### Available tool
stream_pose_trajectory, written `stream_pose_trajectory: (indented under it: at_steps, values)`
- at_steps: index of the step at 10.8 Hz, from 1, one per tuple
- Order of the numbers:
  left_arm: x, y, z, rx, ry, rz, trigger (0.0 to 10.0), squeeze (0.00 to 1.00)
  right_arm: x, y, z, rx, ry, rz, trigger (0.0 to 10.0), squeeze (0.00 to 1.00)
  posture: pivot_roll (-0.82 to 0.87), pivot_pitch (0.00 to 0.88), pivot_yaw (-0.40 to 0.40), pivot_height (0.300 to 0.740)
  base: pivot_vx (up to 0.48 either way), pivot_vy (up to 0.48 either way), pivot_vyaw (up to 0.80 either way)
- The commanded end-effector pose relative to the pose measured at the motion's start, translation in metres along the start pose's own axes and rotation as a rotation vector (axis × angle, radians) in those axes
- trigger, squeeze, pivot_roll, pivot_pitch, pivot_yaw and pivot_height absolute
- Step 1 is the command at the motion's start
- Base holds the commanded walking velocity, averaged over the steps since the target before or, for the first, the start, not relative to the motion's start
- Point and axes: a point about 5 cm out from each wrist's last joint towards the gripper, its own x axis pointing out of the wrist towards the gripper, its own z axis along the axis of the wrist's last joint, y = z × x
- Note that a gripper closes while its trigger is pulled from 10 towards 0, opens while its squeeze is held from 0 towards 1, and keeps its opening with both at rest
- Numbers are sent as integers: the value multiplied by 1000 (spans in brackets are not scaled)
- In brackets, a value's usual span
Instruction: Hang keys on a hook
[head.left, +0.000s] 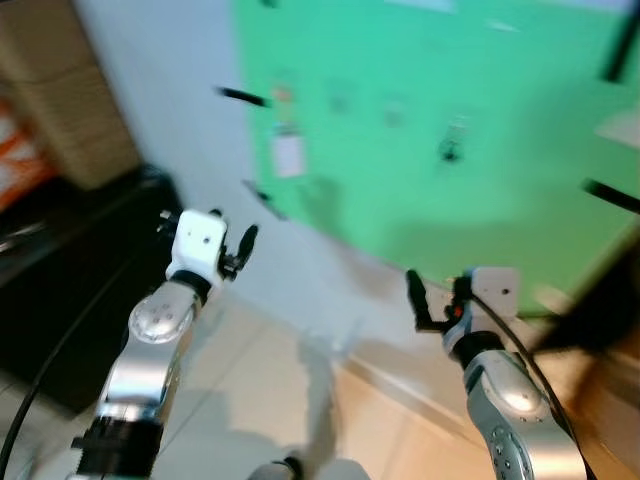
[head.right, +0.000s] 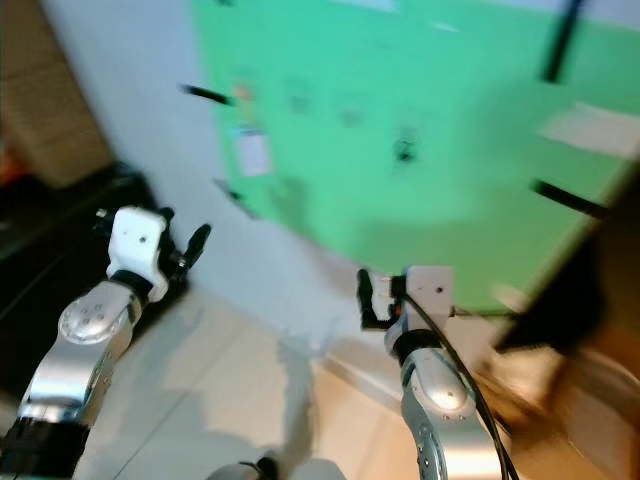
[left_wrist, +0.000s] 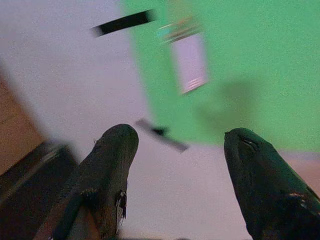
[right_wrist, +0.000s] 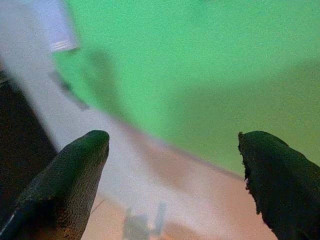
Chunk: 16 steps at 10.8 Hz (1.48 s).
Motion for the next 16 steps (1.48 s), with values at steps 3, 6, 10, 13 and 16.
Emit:
stream_pose_trajectory:
  at_steps: [3,6,10,13,16]
  values:
    - [1,-2,1,-14,3,25,10000,0,5,-9,-2,-7,36,-18,10000,0,-77,0,38,740,0,0,800]
    - [0,-7,-2,-24,9,25,10000,24,13,-18,0,9,49,-56,10000,0,-62,0,16,740,199,0,800]
    - [-6,-7,-6,-18,15,49,10000,20,17,-22,2,-2,54,-76,10000,0,-59,0,-25,740,325,0,145]
    - [-6,-11,-7,-26,16,59,10000,27,18,-29,7,-77,58,-104,10000,0,-68,0,-38,740,373,0,0]
    - [-3,-16,-4,-27,4,50,10000,31,20,-33,10,-94,28,-120,10000,0,-80,0,-31,740,410,0,0]
